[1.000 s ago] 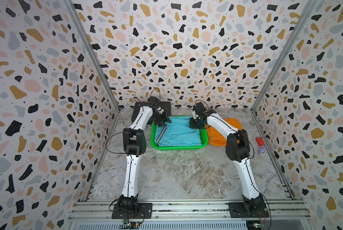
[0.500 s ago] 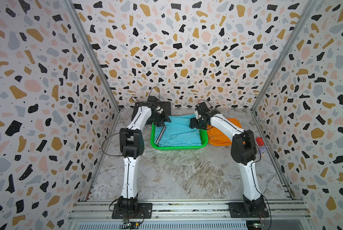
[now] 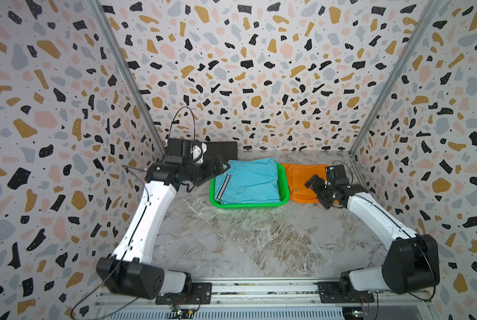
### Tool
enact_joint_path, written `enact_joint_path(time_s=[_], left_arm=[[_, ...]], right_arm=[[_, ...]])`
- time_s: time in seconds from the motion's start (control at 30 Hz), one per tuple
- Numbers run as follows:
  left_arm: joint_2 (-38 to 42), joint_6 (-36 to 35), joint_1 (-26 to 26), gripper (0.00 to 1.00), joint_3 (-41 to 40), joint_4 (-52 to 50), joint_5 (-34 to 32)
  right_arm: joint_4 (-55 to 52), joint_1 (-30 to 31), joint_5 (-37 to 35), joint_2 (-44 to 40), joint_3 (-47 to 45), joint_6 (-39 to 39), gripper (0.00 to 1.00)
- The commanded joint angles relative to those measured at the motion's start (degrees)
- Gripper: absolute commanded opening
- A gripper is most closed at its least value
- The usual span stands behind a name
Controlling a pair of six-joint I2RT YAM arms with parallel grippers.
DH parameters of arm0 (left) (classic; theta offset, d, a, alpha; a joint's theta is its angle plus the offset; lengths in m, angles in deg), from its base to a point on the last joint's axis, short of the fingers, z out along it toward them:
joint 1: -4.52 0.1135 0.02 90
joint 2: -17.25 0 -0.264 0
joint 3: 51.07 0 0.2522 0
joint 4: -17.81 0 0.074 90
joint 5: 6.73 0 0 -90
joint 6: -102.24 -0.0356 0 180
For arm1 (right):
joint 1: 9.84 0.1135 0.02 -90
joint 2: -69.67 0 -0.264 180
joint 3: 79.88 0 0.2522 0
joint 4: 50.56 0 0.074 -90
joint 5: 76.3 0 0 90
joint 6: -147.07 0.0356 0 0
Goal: Put the folded long pants in the basket
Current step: Place the long pant in the basket, then move the long pant to the center of the board.
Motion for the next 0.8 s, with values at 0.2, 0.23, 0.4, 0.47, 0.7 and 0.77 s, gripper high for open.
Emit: enact_joint_path(time_s=[0.2, 0.23, 0.4, 0.47, 0.7, 0.77], left_arm=[[7.55, 3.67, 0.01, 1.0, -15.36, 5.22, 4.44], [8.2, 3.69, 0.01, 1.0, -15.74, 4.97, 4.64], [9.99, 4.18, 0.01, 1.0, -16.02, 3.6, 5.6], [10.48, 4.28, 0.01, 1.0, -16.32, 3.22, 5.08], [10.56, 5.6, 0.01, 1.0, -16.94, 2.47, 3.82], [10.74, 5.81, 0.01, 1.0, -16.79, 2.4, 2.73]], right_arm=[[12.15, -0.73, -3.43, 0.3, -11.73, 10.41, 1.0], [12.61, -0.89, -4.57, 1.07, -11.59, 10.15, 1.0], [15.9, -1.31, -8.39, 5.7, -7.8, 6.27, 1.0], [16.39, -2.26, -8.25, 8.23, -5.95, 5.9, 1.0], [21.18, -5.61, -5.49, 17.96, -1.76, 4.79, 1.0], [21.12, -6.12, -5.24, 20.56, 0.46, 2.96, 1.0]])
